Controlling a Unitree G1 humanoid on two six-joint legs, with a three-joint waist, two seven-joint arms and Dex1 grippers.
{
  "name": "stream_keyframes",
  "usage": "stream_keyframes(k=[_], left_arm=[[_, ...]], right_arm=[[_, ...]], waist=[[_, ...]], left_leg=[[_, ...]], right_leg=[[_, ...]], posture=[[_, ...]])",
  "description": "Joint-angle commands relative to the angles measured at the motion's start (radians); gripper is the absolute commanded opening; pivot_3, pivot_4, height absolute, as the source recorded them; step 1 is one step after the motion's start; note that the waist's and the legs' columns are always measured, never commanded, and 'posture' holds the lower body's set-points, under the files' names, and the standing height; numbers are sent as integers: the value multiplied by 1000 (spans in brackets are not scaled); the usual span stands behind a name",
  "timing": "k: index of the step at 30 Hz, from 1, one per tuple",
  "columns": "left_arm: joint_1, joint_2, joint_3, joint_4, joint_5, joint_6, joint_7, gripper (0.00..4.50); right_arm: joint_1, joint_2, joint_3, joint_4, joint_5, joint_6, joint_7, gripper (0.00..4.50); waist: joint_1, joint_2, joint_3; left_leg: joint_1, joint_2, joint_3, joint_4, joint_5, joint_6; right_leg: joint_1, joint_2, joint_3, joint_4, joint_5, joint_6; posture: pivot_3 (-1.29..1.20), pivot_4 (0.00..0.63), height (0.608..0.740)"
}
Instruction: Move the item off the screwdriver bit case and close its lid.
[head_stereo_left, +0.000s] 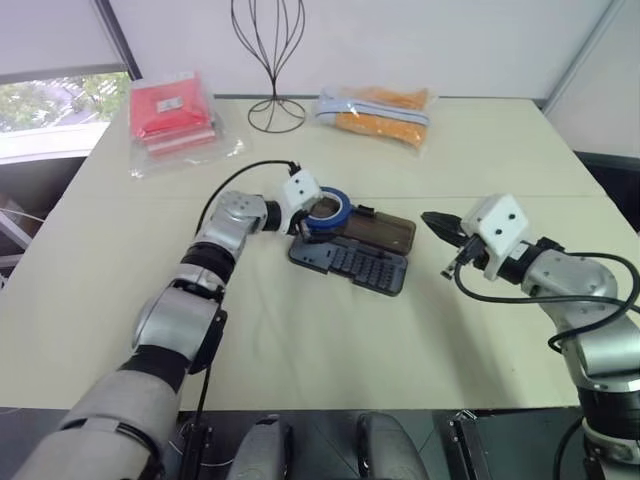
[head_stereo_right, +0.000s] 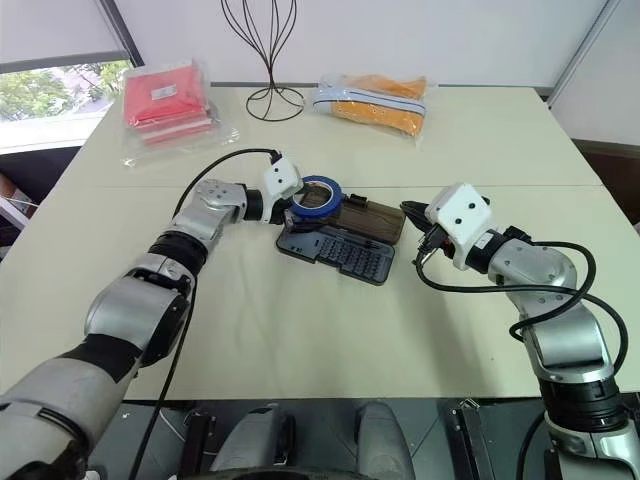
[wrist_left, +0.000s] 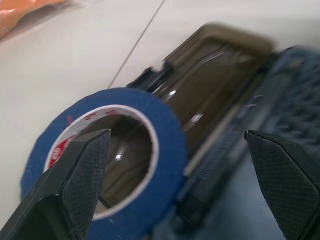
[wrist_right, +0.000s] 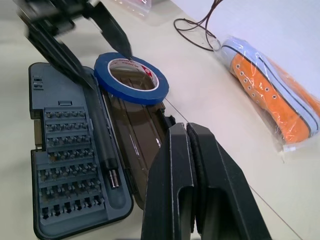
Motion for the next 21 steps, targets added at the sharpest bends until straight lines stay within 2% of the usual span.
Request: stream_keyframes(k=[1, 12, 13, 14, 20, 21], left_arm=[[-51, -19, 6, 47, 39, -22, 60, 4445], [-96, -81, 36, 112, 62, 65, 113, 4445], [-96, -83, 37, 113, 62, 71, 114, 3941], [-97, -85, 37, 114, 64, 77, 118, 3718], [-93, -97, 36, 121, 84, 135, 129, 617], [-92, -98, 35, 121, 88, 139, 133, 450]], right_arm=[[3, 7, -10, -41, -7, -19, -17, 0], [5, 13, -8, -41, -26, -25, -34, 0], [5, 13, -8, -40, -27, -25, -35, 0], [5, 13, -8, -40, -27, -24, -35, 0], [10, 9, -17, -46, -30, -22, -35, 0], [10, 9, -18, -45, -30, -22, -36, 0]], waist=[[0, 0, 0], [0, 0, 0], [1, 0, 0], [1, 0, 0], [0, 0, 0], [0, 0, 0]], left_leg=[[0, 0, 0, 0, 0, 0], [0, 0, 0, 0, 0, 0], [0, 0, 0, 0, 0, 0], [0, 0, 0, 0, 0, 0], [0, 0, 0, 0, 0, 0], [0, 0, 0, 0, 0, 0]], right_leg=[[0, 0, 0, 0, 0, 0], [0, 0, 0, 0, 0, 0], [0, 0, 0, 0, 0, 0], [0, 0, 0, 0, 0, 0], [0, 0, 0, 1, 0, 0], [0, 0, 0, 1, 0, 0]], posture=[[0, 150, 740], [0, 150, 740], [0, 150, 740], [0, 150, 740], [0, 150, 740], [0, 150, 740]])
